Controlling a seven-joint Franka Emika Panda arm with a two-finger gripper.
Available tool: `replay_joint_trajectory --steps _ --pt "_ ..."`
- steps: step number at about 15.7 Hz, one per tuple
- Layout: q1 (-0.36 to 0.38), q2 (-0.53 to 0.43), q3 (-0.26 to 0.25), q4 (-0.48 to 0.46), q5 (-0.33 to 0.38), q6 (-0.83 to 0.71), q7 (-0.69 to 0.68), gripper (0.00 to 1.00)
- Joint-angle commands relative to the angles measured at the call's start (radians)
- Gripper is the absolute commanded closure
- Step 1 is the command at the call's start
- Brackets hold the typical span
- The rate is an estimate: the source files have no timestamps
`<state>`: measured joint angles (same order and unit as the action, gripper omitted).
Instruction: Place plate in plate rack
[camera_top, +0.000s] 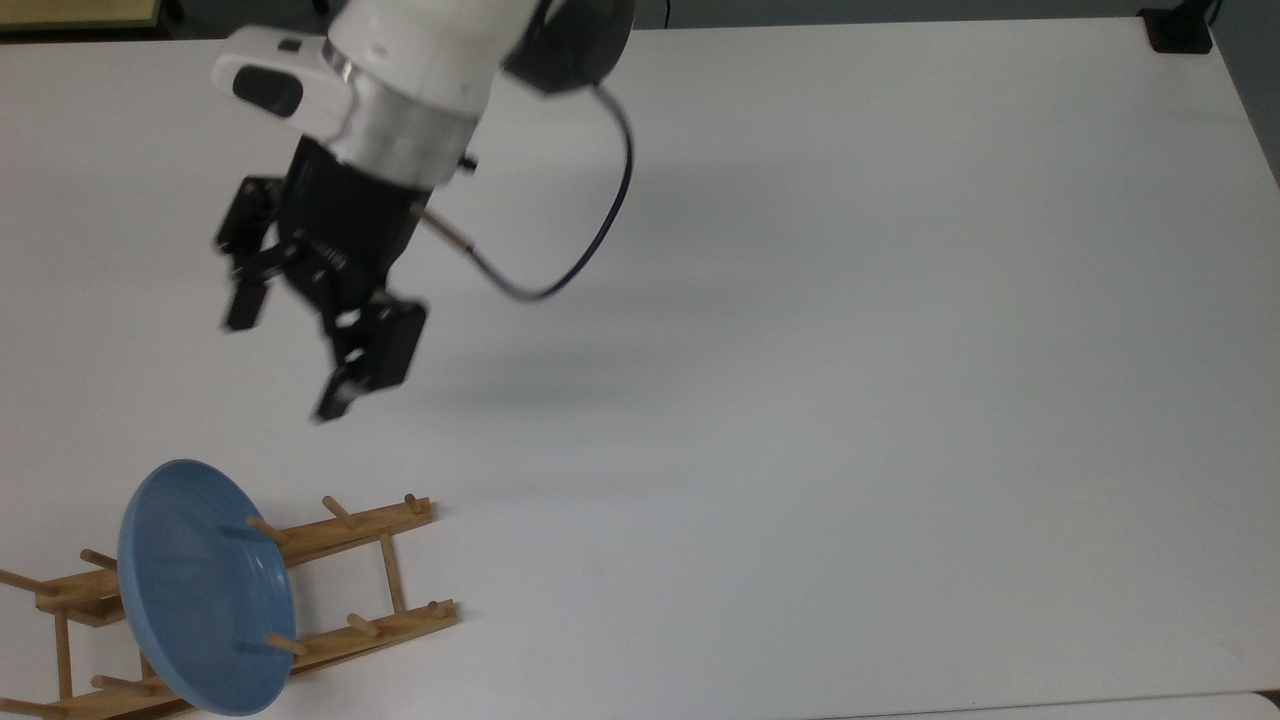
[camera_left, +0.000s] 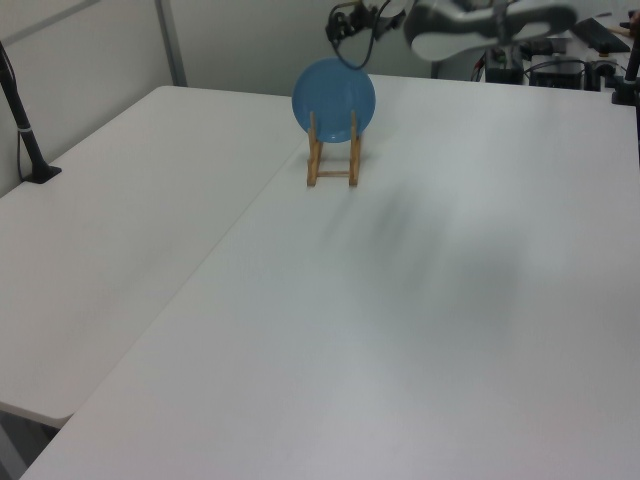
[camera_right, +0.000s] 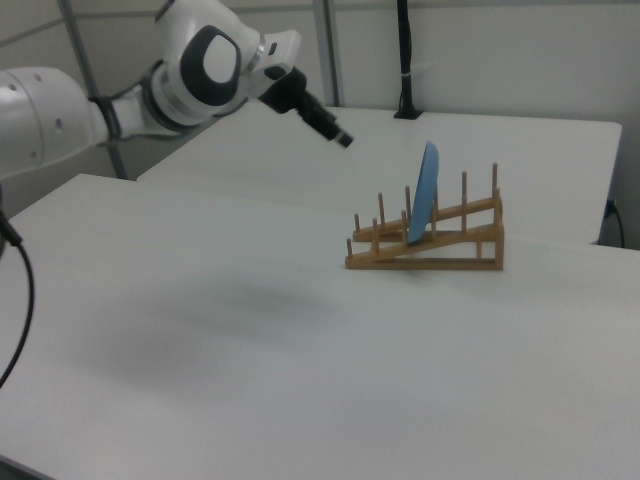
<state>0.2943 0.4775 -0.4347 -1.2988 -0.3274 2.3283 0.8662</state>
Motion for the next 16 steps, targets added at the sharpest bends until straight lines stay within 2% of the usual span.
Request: replay_joint_trajectory --steps 1,3,5,9,10,16 --pt "0.005 -0.285 0.097 -0.278 0.278 -0.206 -0.385 0.00" --pt "-0.015 -0.338 0.108 -0.292 0.407 -0.404 -0.646 0.00" --pt "-0.040 -0.385 0.122 -0.307 0.429 -0.556 -0.775 0.00" --pt "-0.124 -0.447 0.230 -0.387 0.366 -0.601 -0.785 0.00" --pt "-0.139 -0.450 0.243 -0.392 0.360 -0.609 -0.783 0.00" --pt "-0.164 -0.445 0.248 -0.387 0.361 -0.639 -0.740 0.00"
